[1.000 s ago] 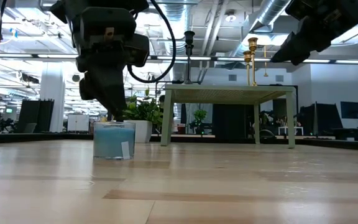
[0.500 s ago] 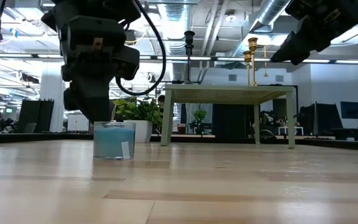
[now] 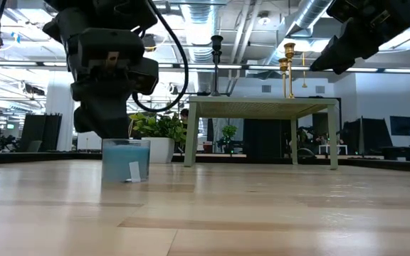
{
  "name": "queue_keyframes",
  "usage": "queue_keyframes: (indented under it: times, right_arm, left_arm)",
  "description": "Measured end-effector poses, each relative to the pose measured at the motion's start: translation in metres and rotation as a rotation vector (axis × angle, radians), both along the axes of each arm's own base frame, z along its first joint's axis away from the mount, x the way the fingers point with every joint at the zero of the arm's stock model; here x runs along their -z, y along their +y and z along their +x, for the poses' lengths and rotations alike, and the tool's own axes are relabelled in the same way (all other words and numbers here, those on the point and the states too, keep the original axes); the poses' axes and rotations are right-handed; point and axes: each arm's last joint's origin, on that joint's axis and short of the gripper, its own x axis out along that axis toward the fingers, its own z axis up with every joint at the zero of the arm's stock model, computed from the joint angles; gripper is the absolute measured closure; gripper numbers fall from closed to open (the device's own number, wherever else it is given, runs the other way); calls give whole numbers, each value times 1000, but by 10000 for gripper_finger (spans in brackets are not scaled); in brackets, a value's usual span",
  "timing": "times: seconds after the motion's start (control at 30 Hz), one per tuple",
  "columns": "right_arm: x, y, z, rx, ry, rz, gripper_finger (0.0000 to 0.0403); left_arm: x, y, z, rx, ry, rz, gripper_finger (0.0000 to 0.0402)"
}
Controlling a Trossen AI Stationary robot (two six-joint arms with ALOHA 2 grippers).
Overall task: Pick & Place candle stick holders
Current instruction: Align the blue scented candle with the violet scented candle on the shelf
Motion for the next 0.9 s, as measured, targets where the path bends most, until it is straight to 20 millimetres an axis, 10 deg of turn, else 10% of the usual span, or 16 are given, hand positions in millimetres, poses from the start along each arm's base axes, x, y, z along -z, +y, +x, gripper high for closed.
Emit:
queue_keyframes:
  times: [0.47, 0.9]
  right_arm:
    - [0, 0, 0, -1, 2, -2, 342]
    - [2, 0, -1, -5, 26, -11, 342]
  left_arm:
    - [-4, 0, 2, -69, -1, -41, 396]
    - [-85, 3, 20, -78, -37, 126, 399]
